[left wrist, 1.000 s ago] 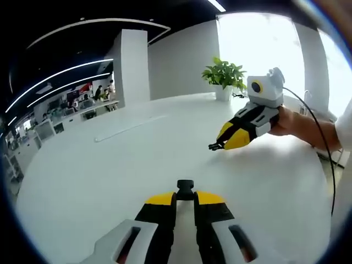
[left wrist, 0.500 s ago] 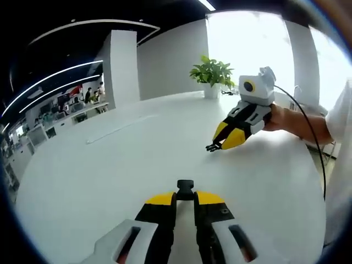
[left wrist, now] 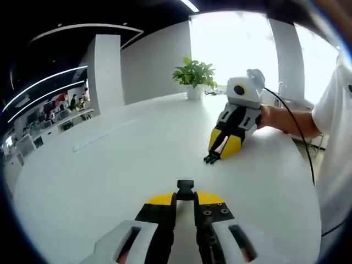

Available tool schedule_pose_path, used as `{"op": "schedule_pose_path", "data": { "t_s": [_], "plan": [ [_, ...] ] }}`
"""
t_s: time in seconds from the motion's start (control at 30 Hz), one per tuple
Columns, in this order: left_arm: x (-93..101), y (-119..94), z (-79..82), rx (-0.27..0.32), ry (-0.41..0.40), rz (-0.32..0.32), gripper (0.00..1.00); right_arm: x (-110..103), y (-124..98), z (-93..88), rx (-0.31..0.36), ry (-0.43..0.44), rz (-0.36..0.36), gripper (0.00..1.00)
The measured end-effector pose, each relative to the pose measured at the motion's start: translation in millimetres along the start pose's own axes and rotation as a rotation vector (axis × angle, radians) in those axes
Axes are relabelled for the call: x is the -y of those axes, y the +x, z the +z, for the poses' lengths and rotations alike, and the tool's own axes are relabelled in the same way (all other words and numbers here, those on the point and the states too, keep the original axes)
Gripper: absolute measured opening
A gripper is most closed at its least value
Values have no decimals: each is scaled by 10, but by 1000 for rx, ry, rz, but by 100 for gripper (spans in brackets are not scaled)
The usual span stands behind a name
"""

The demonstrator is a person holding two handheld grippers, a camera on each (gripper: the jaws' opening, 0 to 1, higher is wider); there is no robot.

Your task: Snap the two parts of the plastic buckle together until the buckle closes and remains connected.

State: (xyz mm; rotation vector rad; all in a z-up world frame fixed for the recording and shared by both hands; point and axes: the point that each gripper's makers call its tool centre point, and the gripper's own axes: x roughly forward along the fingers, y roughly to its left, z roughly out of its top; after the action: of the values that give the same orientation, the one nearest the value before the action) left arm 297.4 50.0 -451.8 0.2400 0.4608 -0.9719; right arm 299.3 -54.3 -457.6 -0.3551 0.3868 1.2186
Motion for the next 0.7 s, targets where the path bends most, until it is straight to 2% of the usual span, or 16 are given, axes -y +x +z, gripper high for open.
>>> {"op": "schedule_pose_path", "data": {
  "t_s": [0.23, 0.37, 0.7],
  "plan": [
    [82, 9, 4, -5, 26, -51, 12, -33, -9, 3, 0, -14, 17, 12],
    [192, 3, -7, -19, 42, -98, 12, -81, -19, 9, 0, -11, 31, 12],
    [343, -37, -44, -37, 80, -149, 12, -260, -72, 32, 6, -26, 77, 12]
  ]
}}
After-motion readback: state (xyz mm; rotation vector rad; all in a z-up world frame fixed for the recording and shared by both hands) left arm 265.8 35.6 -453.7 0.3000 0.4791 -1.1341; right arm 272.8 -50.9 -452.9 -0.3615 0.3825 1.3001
